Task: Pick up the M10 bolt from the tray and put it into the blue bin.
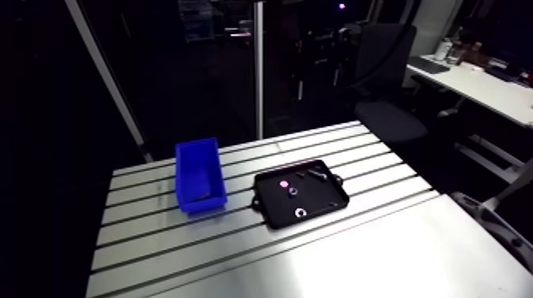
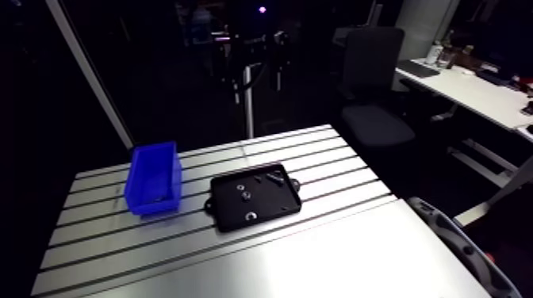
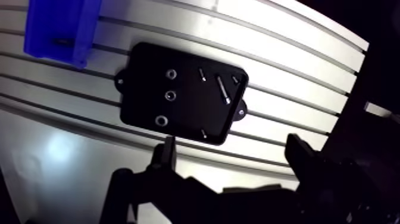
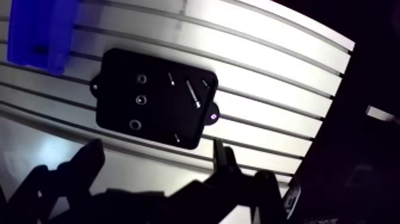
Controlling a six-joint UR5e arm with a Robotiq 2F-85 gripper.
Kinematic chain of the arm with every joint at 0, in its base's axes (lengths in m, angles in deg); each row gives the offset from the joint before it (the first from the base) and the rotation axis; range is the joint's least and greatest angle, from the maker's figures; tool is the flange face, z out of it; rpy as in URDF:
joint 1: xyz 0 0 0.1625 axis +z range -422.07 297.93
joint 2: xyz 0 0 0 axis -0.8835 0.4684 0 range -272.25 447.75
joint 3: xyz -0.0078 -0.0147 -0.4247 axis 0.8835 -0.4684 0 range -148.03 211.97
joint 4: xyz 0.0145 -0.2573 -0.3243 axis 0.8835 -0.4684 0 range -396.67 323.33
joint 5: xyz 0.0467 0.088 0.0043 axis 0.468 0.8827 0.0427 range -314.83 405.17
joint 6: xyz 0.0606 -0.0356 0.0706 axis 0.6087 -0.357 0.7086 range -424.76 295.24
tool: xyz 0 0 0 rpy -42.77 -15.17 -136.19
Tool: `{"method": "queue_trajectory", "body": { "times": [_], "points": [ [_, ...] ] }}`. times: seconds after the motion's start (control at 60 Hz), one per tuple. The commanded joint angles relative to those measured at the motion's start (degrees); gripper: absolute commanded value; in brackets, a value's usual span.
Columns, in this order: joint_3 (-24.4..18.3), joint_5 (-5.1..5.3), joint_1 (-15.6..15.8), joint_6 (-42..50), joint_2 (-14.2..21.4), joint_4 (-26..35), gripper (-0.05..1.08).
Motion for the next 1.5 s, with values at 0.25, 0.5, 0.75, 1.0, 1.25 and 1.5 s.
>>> {"method": "queue_trajectory", "body": {
  "times": [0.25, 0.5, 0.75, 1.0, 1.25, 1.5],
  "points": [
    [5.7, 0.01, -2.23, -16.76, -2.03, -7.8, 0.01],
    [9.07, 0.1, -3.03, -22.51, -2.59, -12.09, 0.01],
    [13.85, 1.0, -4.05, -25.52, -3.82, -17.58, 0.01],
    [15.83, 1.06, -4.93, -25.61, -4.0, -19.47, 0.18],
    [17.83, 1.51, -5.05, -28.15, -3.91, -21.03, 0.32],
    [18.58, 1.78, -4.97, -28.34, -3.91, -21.22, 0.4]
  ]
}}
